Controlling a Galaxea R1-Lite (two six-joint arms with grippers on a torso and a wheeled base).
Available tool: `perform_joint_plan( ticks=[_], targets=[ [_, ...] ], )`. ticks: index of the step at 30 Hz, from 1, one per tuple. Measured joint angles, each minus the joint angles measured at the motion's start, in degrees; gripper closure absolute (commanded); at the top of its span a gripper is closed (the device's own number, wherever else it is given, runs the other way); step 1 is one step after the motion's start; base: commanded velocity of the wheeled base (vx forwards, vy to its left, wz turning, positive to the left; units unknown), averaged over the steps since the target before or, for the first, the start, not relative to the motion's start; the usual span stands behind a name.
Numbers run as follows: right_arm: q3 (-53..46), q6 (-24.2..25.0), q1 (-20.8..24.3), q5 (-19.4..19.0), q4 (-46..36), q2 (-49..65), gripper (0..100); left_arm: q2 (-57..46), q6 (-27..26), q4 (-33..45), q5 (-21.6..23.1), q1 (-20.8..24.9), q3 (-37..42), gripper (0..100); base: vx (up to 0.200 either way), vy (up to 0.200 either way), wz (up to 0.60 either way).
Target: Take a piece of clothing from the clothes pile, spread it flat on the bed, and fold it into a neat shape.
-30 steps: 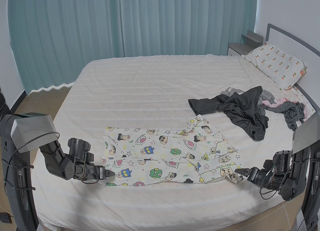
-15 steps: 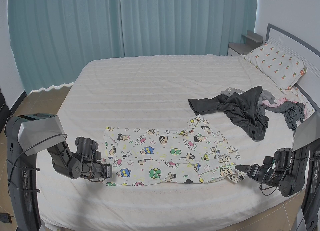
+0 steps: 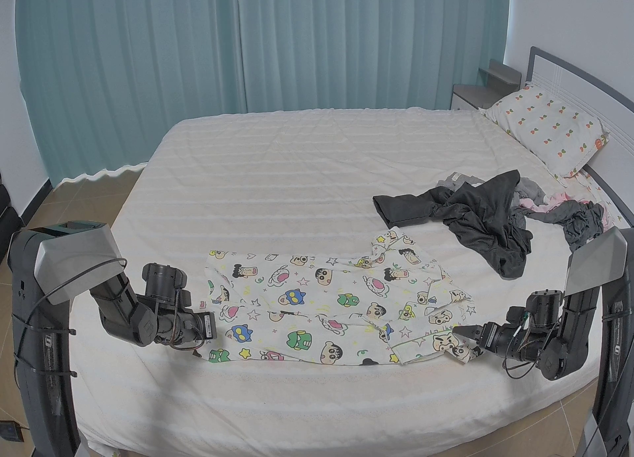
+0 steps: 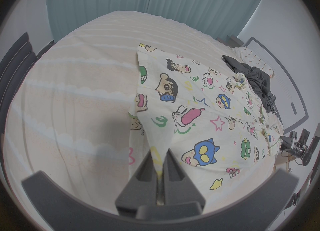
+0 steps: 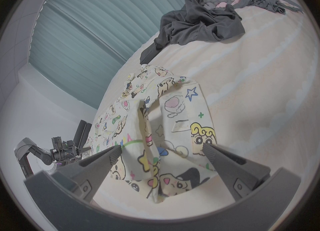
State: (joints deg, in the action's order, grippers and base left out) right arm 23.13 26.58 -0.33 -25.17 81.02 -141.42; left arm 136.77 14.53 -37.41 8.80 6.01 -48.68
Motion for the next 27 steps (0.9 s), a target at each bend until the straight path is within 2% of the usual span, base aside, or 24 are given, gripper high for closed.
perform_joint_plan(
  ticks=[6,16,27],
  targets=[
    [2.7,-3.9,-0.2,-0.1,-5.2,-0.3,0,0.1,0.1,0.0,0.0,-0.6,-0.4,100,0.0,0.0,0.0],
    [9.0,-6.2,0.3,-0.4,-19.4,1.9,0,0.3,0.1,0.0,0.0,-1.2,-0.3,100,0.0,0.0,0.0],
    [9.3,-10.4,-1.3,0.0,-22.9,5.9,0,0.8,0.0,-0.1,0.0,-1.3,0.2,100,0.0,0.0,0.0]
  ],
)
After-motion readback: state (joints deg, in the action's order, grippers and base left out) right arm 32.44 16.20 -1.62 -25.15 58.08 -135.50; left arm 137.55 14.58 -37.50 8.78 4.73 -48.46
